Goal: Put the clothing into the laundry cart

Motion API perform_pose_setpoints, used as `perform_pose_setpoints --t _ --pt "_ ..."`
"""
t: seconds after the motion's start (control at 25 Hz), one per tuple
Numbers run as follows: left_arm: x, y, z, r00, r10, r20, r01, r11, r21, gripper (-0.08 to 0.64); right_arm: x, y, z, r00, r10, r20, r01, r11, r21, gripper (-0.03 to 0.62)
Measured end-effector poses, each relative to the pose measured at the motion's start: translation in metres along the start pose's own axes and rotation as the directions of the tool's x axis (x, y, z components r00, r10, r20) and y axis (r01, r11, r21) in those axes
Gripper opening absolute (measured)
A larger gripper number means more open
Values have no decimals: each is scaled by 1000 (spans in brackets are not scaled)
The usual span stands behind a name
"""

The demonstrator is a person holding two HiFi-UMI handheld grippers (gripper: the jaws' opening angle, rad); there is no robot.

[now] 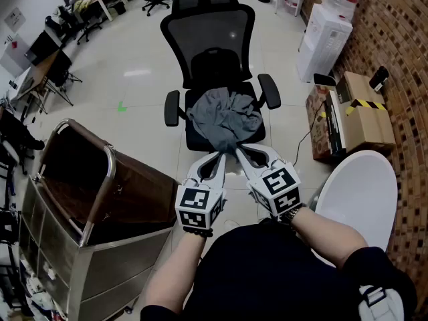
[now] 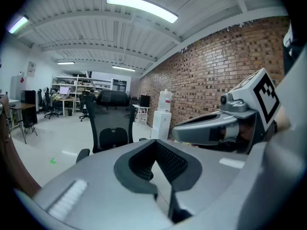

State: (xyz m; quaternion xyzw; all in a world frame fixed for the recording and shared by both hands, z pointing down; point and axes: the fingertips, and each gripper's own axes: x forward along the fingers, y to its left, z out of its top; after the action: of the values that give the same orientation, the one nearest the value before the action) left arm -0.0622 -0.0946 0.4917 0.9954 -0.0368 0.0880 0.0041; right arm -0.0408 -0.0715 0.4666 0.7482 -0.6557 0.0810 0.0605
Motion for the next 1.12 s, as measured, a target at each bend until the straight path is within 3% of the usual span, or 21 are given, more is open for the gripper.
perform_pose_setpoints --t 0.56,0.88,1.12 --pt "-4 33 -2 1000 15 -23 -14 1000 17 2 29 9 -5 1000 -13 -26 14 1000 15 35" --pt "25 58 -13 999 26 -47 -27 1000 -11 2 64 -11 -24 997 12 -75 -9 999 35 119" --pt "59 60 -20 992 50 -115 -54 998 -29 2 76 -44 -41 986 72 -150 -60 995 79 179"
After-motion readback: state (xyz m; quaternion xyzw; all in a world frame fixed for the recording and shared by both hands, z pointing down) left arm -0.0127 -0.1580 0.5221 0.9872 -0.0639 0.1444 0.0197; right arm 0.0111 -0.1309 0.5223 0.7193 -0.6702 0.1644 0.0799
